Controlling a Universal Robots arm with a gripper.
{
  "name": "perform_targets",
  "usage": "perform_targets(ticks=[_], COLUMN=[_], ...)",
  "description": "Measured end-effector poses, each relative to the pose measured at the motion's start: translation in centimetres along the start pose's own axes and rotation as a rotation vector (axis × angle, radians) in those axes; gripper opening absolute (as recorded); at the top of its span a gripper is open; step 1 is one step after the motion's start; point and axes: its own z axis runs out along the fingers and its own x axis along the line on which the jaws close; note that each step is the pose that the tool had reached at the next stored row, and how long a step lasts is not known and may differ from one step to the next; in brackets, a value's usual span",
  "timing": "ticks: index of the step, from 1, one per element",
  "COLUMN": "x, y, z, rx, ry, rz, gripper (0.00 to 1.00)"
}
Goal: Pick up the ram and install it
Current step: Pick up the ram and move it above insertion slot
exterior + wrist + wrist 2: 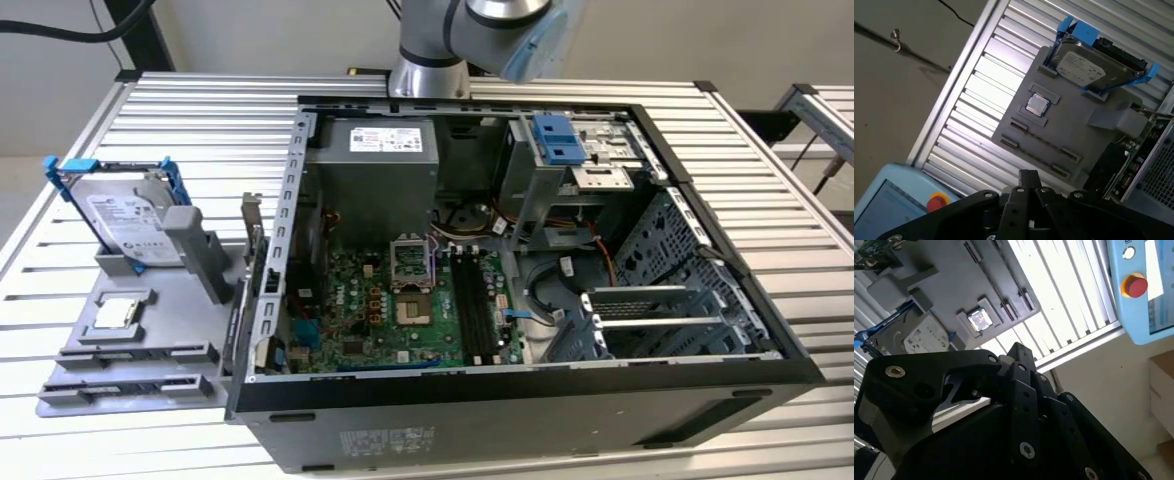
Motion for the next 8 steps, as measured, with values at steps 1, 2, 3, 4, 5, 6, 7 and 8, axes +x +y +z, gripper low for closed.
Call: perform_targets(ticks=[1, 2, 3, 4, 5, 6, 7, 8], x=[0.00, 0.00, 0.00, 0.00, 0.00, 0.00, 0.00, 0.00], y=[0.00, 0.00, 0.00, 0.00, 0.00, 0.00, 0.00, 0.00], z=[0.00, 0.00, 0.00, 0.00, 0.00, 0.00, 0.00, 0.00], rx=[0.0011, 0.0022, 0.0032, 0.0045, 0.0057, 0.0069, 0.0081, 0.0092], ry=[0.0009, 0.0019, 0.0027, 0.0038, 0.0047, 0.0058, 0.0067, 0.0076], rz=[-0.018, -0.037, -0.053, -0.072, -0.091, -0.109, -0.127, -0.145], gripper=[0.00, 0.00, 0.00, 0.00, 0.00, 0.00, 0.00, 0.00])
